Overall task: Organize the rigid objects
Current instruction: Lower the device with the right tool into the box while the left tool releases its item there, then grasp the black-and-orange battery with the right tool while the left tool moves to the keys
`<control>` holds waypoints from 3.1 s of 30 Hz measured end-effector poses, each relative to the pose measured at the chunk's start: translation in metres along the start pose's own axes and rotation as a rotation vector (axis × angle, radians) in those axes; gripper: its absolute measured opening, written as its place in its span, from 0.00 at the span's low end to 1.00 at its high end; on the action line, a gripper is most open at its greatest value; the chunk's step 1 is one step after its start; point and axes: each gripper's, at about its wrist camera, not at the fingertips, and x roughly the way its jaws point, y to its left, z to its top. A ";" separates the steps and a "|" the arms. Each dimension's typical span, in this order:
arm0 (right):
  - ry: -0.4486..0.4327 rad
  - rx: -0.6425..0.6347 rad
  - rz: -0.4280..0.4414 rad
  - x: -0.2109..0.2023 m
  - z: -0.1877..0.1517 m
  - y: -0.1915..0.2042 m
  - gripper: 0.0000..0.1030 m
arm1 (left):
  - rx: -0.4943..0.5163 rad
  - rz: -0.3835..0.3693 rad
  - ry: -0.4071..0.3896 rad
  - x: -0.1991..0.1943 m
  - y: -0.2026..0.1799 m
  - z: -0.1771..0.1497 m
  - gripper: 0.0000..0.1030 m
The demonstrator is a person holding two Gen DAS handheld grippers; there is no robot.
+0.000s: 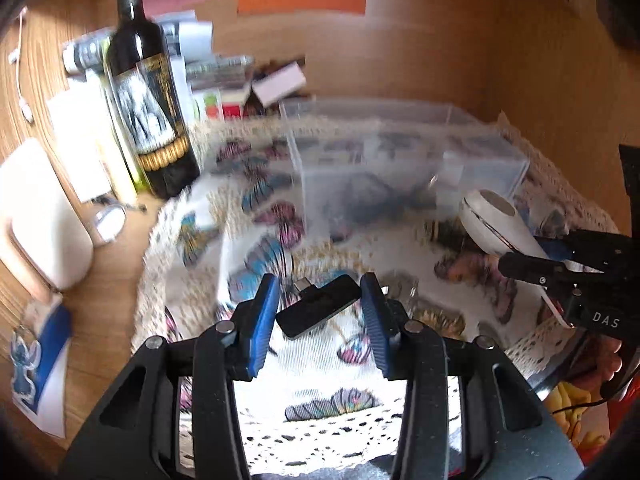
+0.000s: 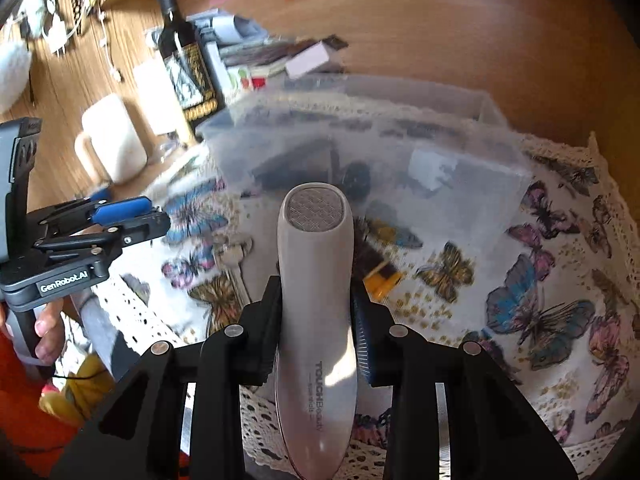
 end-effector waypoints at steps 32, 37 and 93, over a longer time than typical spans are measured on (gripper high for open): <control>-0.292 0.022 -0.081 -0.028 0.127 -0.030 0.29 | 0.012 -0.085 -0.138 0.016 -0.004 0.129 0.41; -0.237 0.008 -0.094 -0.003 0.138 -0.033 0.29 | 0.028 -0.110 -0.050 0.049 -0.011 0.130 0.41; -0.157 -0.078 -0.097 -0.029 0.069 -0.015 0.60 | 0.073 -0.081 0.011 0.019 -0.020 0.058 0.95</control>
